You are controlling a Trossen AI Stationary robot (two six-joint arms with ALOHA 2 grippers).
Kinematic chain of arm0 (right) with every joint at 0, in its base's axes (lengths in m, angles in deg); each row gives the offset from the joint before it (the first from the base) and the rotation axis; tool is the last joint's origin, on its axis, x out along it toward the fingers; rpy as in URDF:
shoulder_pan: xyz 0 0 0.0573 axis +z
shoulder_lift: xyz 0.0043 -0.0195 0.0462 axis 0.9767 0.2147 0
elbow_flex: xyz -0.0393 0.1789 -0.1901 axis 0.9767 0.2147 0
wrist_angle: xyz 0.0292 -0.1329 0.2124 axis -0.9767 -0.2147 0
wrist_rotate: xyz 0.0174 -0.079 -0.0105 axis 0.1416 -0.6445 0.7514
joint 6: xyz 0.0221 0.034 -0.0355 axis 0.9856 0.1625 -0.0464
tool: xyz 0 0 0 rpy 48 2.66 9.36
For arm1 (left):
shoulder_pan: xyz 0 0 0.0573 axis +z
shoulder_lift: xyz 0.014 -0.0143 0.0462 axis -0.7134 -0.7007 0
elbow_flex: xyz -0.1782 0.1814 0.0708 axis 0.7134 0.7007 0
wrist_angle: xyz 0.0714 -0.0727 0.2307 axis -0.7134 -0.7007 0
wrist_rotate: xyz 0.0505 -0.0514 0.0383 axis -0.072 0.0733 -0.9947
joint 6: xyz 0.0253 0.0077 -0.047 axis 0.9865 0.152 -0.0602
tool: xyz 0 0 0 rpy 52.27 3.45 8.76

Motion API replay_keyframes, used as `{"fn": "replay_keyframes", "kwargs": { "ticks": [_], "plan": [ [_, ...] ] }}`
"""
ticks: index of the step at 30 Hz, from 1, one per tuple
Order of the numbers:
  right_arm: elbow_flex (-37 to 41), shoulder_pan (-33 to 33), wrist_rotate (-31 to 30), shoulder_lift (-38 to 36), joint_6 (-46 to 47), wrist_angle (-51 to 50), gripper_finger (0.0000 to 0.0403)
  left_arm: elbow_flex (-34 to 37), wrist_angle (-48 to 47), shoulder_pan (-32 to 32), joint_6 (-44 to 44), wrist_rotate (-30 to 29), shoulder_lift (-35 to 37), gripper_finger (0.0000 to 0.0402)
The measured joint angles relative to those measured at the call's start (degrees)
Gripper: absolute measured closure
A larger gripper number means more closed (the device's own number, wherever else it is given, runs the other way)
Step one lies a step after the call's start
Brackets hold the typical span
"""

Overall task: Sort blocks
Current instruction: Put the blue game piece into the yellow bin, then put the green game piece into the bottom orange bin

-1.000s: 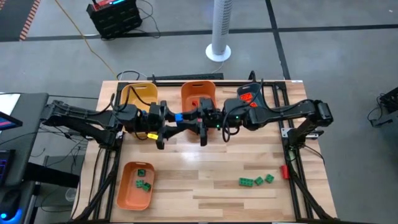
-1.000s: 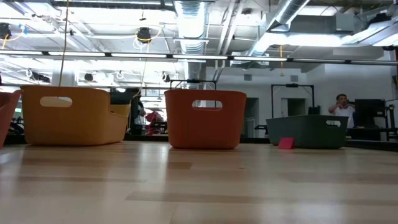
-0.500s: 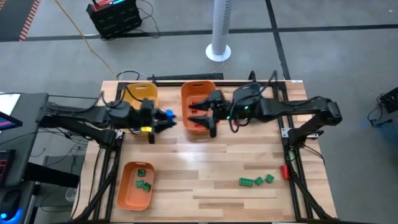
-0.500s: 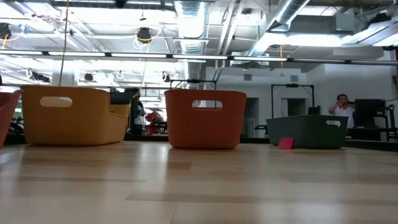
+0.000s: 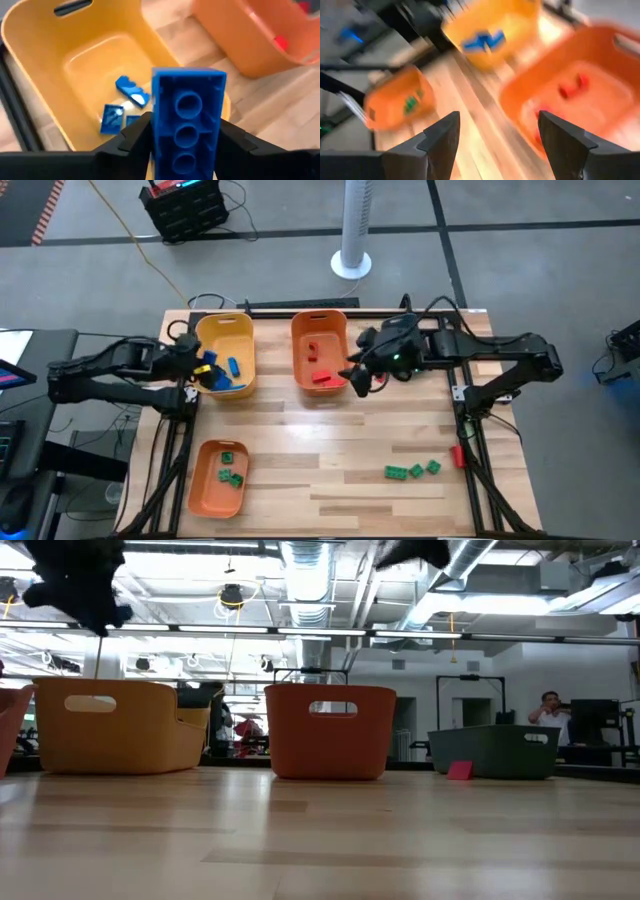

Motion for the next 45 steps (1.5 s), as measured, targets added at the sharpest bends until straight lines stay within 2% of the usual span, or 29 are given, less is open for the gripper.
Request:
{"fn": "replay_keyframes", "kwargs": {
  "ticks": [2, 6, 12, 17, 20, 25, 28, 37, 42, 45],
  "plan": [
    [0.11, 0.6, 0.01, 0.23, 1.97, -4.26, 0.0128, 1.13, -0.25, 0.5, -0.11, 0.21, -0.16, 0.0237],
    [0.31, 2.67, 0.08, 1.23, 4.67, -5.36, 0.0128, 5.44, 1.39, 1.67, 2.66, 0.54, -1.08, 0.024],
    [0.28, 7.08, 0.23, 1.89, 10.42, -8.66, 0.0128, 10.03, 1.64, 4.62, 8.13, 5.02, -5.64, 0.0238],
    [0.26, 12.18, 0.47, 1.04, 18.72, -14.94, 0.0128, 8.4, 2.26, 5.57, 12.95, 8.13, -8.13, 0.0228],
    [0.26, 15.6, 3.69, 1.09, 23.52, -20.56, 0.0128, 6.35, 3.78, 5.57, 15.14, 8.17, -7.97, 0.0227],
    [0.26, 21.64, 8.07, 5.54, 26.55, -26.69, 0.0128, 2.62, 10.26, 5.57, 17.4, 8.18, -7.0, 0.0226],
    [0.28, 24.33, 10.73, 8.61, 27.0, -26.21, 0.0128, 0.63, 12.7, 5.57, 17.66, 8.17, -6.84, 0.0226],
    [0.31, 33.37, 10.96, 18.17, 22.06, -25.69, 0.0128, -2.01, 13.18, 5.5, 18.91, 12.07, -6.73, 0.0226],
    [4.55, 35.77, 12.77, 21.18, 23.42, -18.81, 0.0128, -2.03, 13.14, 5.48, 19.66, 14.66, -6.73, 0.0226],
    [6.8, 36.28, 12.95, 21.58, 25.66, -18.23, 0.0129, -2.03, 12.94, 5.46, 19.69, 15.99, -6.73, 0.0226]
  ]
}}
